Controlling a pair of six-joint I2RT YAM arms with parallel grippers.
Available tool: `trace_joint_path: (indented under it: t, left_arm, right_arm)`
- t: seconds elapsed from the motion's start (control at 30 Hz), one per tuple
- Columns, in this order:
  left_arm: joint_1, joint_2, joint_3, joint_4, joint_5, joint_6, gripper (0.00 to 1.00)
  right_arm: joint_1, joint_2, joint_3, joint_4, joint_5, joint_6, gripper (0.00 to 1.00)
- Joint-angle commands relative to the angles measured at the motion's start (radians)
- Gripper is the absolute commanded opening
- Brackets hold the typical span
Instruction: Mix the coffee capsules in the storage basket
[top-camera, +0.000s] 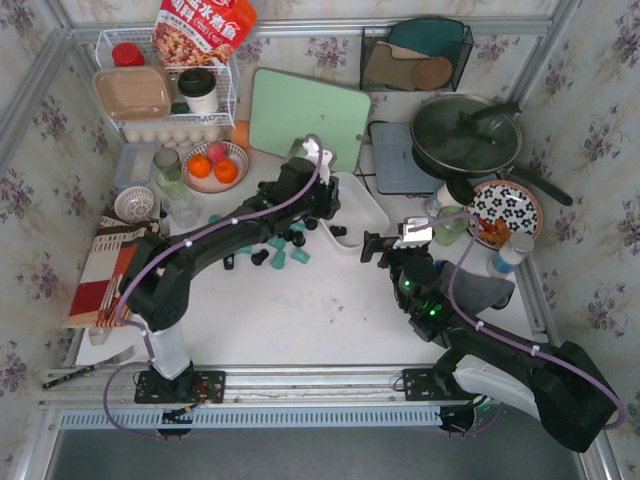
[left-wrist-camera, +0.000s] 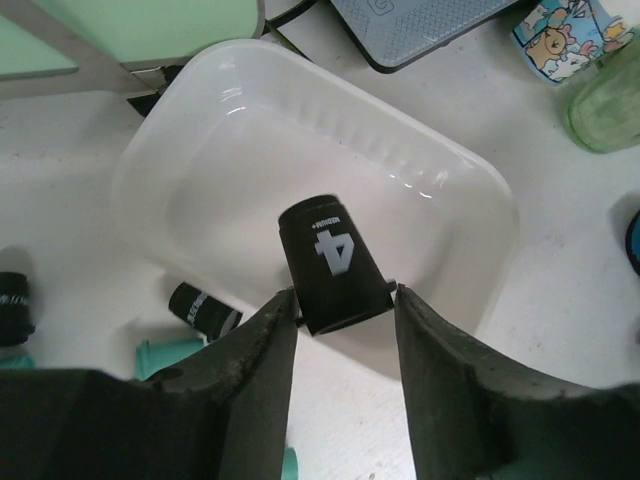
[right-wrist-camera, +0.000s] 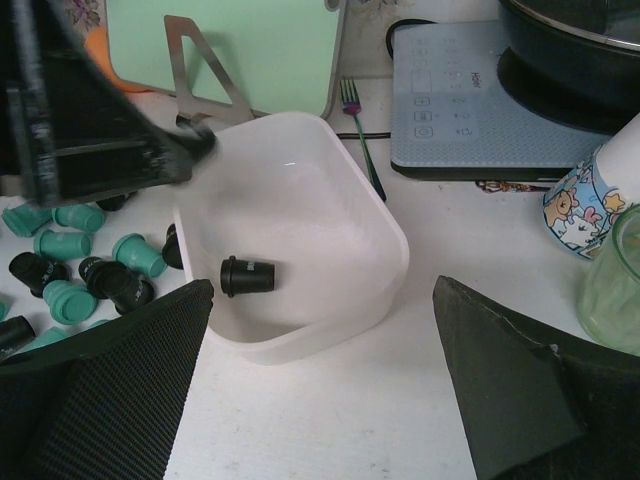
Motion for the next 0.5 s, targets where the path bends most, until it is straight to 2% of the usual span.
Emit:
trace_joint_path:
  t: [0.0,0.23,0.47]
  left_arm:
    - [-0.007,0.097,0.125,-0.106,-0.032,-0.056,0.52]
    - [-0.007,0.134,0.133,-0.072,-0.053,-0.092,0.69]
    - [-0.009,-0.063,-0.019,0.011,-0.115,-0.076,0.76]
  right_arm:
    - [0.0,-0.003,-0.002,0.016,0.008,0.008,1.0]
    - [0.0,-0.009,-0.002,0.016,0.002,0.011,1.0]
    - [0.0,0.012,0.004,0.019,-0.001,0.008,1.0]
